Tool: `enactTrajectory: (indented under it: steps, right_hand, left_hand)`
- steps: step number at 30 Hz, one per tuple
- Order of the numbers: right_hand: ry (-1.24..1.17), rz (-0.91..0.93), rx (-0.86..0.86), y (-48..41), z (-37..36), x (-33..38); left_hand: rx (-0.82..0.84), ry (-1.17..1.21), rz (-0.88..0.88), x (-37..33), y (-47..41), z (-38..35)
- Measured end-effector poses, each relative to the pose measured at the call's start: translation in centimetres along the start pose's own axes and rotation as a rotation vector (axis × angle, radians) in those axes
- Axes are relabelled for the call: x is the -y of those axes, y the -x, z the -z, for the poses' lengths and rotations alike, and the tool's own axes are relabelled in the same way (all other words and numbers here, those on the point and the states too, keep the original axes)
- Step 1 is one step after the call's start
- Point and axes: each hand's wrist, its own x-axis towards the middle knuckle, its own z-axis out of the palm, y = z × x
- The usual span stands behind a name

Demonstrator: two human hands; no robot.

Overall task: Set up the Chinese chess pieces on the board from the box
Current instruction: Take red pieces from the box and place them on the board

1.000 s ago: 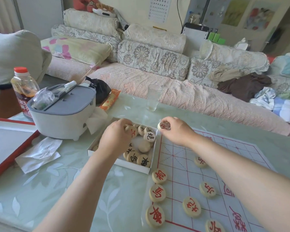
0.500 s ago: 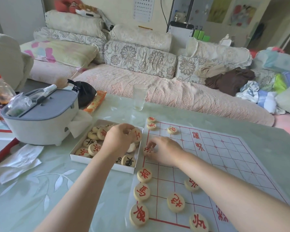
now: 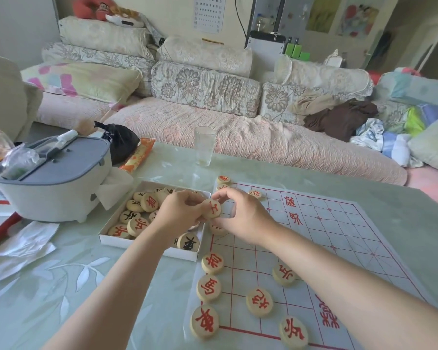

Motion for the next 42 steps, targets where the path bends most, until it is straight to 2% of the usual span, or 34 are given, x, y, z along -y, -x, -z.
enactTrajectory:
  steps: [3, 8, 10, 12, 17, 21, 26, 29, 32, 34, 38, 42]
  right_hand:
    - [0.029, 0.011, 0.03, 0.6, 0.0, 0.1]
    - [0.128, -0.049, 0.066, 2.0, -0.5, -1.1]
    - [0.164, -0.083, 0.101, 2.5, -0.5, -1.5]
    - [0.193, -0.122, 0.126, 2.9, -0.6, -1.6]
    - [0.188, -0.183, 0.161, 3.3, -1.3, -1.4]
    - [0.23, -0.194, 0.185, 3.5, -1.8, -1.2]
    - [0.253, -0.179, 0.153, 2.9, -1.7, -0.2]
    - [0.224, -0.122, 0.109, 1.8, -1.9, 1.6]
    - [0.206, -0.06, 0.102, 0.0, -2.8, 3.9]
    - [0.184, -0.029, 0.127, -1.2, -3.7, 5.5]
    - [0.184, 0.018, 0.21, -3.4, -6.1, 8.3]
    - [0.332, 0.034, 0.346, -5.0, -8.9, 9.7]
  left_hand:
    - [0.044, -0.082, -0.005, 0.4, 0.1, -0.2]
    - [0.083, -0.694, -0.244, 2.2, 0.2, 0.0]
    - [0.104, -0.838, -0.332, 3.0, 0.7, 0.3]
    - [0.131, -0.921, -0.342, 3.3, 1.3, 0.6]
    - [0.124, -1.001, -0.334, 3.4, 2.2, 1.4]
    - [0.101, -0.912, -0.325, 3.4, 2.6, 1.8]
    - [-0.001, -0.859, -0.354, 3.3, 2.3, 3.5]
    - [-0.123, -0.868, -0.351, 3.5, 1.6, 5.8]
    - [-0.267, -0.861, -0.268, 3.9, 1.5, 8.3]
    - [-0.306, -0.876, -0.174, 4.3, 1.4, 9.9]
    - [-0.287, -0.909, -0.073, 5.2, 1.4, 12.1]
    - [-0.255, -0.928, -0.042, 5.8, 1.6, 13.2]
